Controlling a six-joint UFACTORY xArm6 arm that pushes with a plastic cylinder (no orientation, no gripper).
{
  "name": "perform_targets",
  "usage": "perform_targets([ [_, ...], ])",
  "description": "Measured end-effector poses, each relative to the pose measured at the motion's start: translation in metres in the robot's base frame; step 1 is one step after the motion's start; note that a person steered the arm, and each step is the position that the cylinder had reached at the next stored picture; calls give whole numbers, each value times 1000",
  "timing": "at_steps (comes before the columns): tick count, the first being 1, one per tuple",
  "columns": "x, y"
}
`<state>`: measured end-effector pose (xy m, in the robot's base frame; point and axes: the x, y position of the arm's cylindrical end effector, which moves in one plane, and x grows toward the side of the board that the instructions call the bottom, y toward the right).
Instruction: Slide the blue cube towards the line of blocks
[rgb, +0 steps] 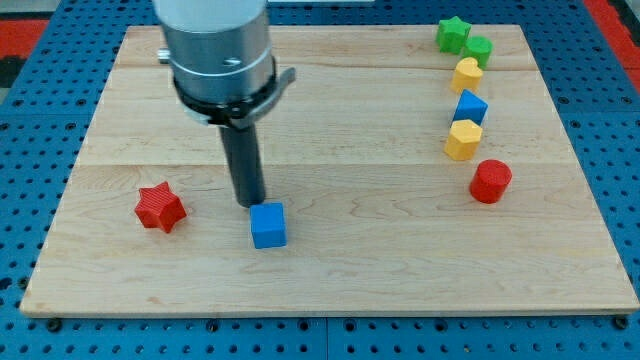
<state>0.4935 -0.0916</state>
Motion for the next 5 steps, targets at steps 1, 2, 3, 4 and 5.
perform_targets([
  [1, 0, -12],
  [2, 10, -33],
  [3, 23, -43],
  [4, 23, -43],
  [5, 46, -43],
])
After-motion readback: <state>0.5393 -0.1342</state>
